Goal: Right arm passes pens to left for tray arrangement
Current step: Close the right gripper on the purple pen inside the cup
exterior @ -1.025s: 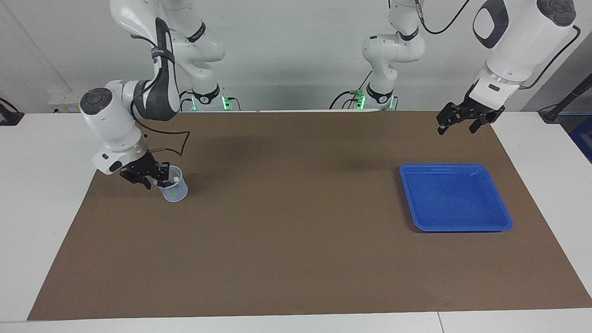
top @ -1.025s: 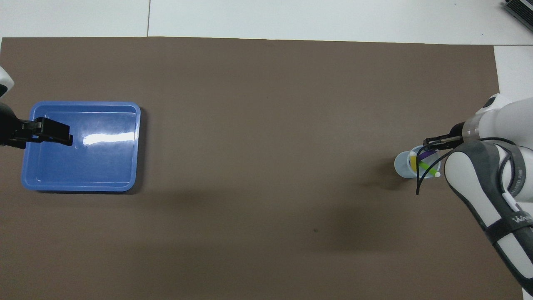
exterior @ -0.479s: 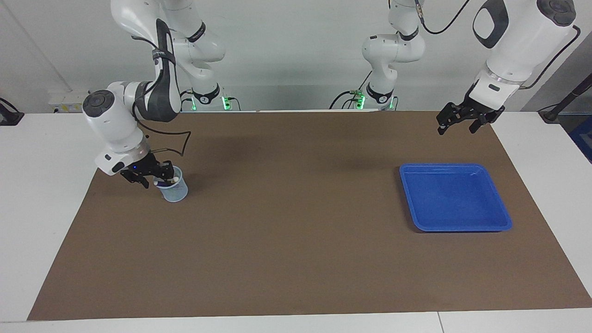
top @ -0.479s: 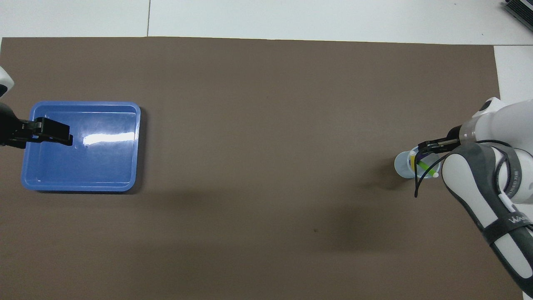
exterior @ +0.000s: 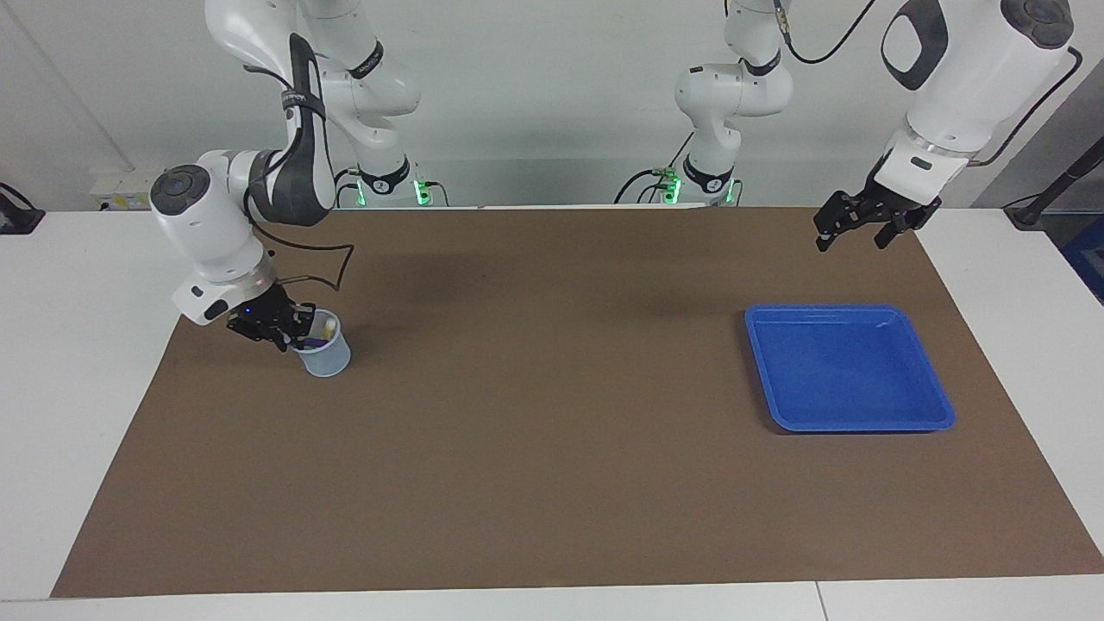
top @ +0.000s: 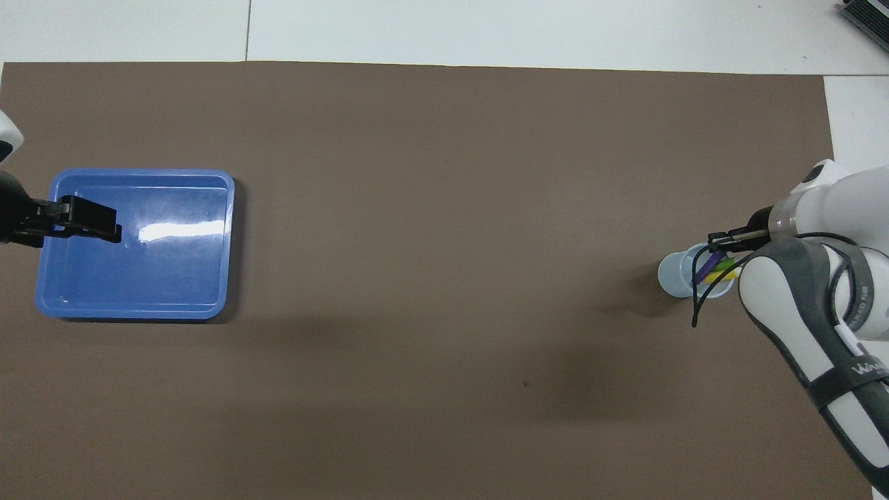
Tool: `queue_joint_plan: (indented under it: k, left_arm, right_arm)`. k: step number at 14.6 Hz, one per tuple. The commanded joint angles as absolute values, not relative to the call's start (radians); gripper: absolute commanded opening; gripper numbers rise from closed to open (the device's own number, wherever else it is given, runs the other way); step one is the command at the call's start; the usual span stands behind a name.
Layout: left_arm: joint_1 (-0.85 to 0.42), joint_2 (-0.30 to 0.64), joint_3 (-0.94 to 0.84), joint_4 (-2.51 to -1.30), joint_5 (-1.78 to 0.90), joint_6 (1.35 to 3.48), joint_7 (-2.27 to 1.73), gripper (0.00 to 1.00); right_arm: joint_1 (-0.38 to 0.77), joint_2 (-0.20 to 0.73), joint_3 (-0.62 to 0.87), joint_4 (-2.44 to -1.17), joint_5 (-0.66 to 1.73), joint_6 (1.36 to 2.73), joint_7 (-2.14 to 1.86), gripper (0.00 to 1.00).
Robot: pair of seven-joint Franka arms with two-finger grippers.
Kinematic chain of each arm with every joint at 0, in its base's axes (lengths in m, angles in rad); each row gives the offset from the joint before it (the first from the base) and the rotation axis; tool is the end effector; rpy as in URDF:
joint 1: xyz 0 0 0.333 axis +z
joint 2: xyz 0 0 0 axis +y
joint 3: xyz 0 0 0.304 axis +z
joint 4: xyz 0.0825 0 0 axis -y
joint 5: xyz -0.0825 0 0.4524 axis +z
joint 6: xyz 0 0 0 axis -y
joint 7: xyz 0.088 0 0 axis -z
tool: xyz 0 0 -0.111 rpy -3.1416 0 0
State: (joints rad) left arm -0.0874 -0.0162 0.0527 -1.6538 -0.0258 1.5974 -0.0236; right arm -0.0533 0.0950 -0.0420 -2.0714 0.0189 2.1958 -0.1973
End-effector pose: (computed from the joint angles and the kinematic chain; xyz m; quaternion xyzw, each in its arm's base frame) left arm 0.6175 -0.0240 0.5760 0.9997 -0.0050 -0.0205 0.0127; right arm 0.6202 -0.0584 0.3340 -0.9988 -0.0457 -0.0154 0.0035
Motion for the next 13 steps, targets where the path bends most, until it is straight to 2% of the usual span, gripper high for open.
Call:
queue_joint_plan:
  k: [1, 2, 3, 9, 13]
  left_arm:
    - [-0.101, -0.037, 0.061, -1.669, -0.023, 1.594, -0.032, 1.00]
    - [-0.101, -0.037, 0.063, -1.669, -0.023, 1.589, -0.031, 1.00]
    - [-0.100, -0.037, 0.061, -1.669, -0.023, 1.586, -0.032, 1.00]
    - [-0.098, -0.037, 0.066, -1.669, -0.023, 1.583, -0.049, 1.00]
    - [-0.086, -0.044, 0.066, -1.677, -0.025, 1.585, -0.251, 1.00]
  right_arm:
    - [-0.058, 0.087, -0.041, -2.095, 0.028, 2.207, -0.213, 0.08]
    - [-0.058, 0.087, -0.041, -2.094, 0.028, 2.204, -0.213, 0.02]
    - [-0.057, 0.087, -0.041, -2.091, 0.028, 2.198, -0.215, 0.00]
    - [-0.057, 0.081, -0.040, -2.060, 0.028, 2.123, -0.209, 0.00]
    - [-0.058, 0.051, -0.040, -2.054, 0.028, 2.073, -0.207, 0.00]
